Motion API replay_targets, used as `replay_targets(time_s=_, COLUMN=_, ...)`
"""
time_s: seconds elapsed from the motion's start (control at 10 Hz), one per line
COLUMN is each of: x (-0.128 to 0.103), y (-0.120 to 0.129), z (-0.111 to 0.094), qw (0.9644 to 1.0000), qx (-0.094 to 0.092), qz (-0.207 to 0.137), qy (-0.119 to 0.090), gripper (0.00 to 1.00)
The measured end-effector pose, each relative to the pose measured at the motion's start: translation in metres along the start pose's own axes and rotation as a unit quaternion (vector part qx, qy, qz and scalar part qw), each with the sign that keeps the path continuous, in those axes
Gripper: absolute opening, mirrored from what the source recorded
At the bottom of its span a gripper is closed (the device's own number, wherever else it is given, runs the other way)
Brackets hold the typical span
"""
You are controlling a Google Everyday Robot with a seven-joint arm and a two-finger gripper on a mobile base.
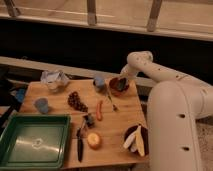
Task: Wipe table surface with eraser
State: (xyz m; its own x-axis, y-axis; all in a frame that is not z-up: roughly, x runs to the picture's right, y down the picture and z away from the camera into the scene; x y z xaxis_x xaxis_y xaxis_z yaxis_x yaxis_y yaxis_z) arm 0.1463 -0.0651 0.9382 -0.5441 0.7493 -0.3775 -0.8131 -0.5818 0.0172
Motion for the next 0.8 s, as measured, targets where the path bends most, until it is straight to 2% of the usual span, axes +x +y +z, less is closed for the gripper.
replay_targets(time_s=0.3, x=0.004, y=0.006, z=-0.048, qw=0.9993, qx=-0.034, qz=0.002, qy=-0.019, gripper=0.0)
replay_targets(time_s=0.4, x=0.012, y=0.008, z=-0.07, qw=0.9986, qx=-0.047, qz=0.001, qy=-0.025, gripper=0.0)
replay_targets(time_s=0.6, x=0.038, y=0.01, z=-0.093, qw=0.9983, qx=-0.052, qz=-0.005, qy=-0.028, gripper=0.0)
replay_targets(time_s=0.8, x=0.076, y=0.003, z=-0.112, qw=0.9991, qx=-0.037, qz=-0.008, qy=-0.021, gripper=0.0)
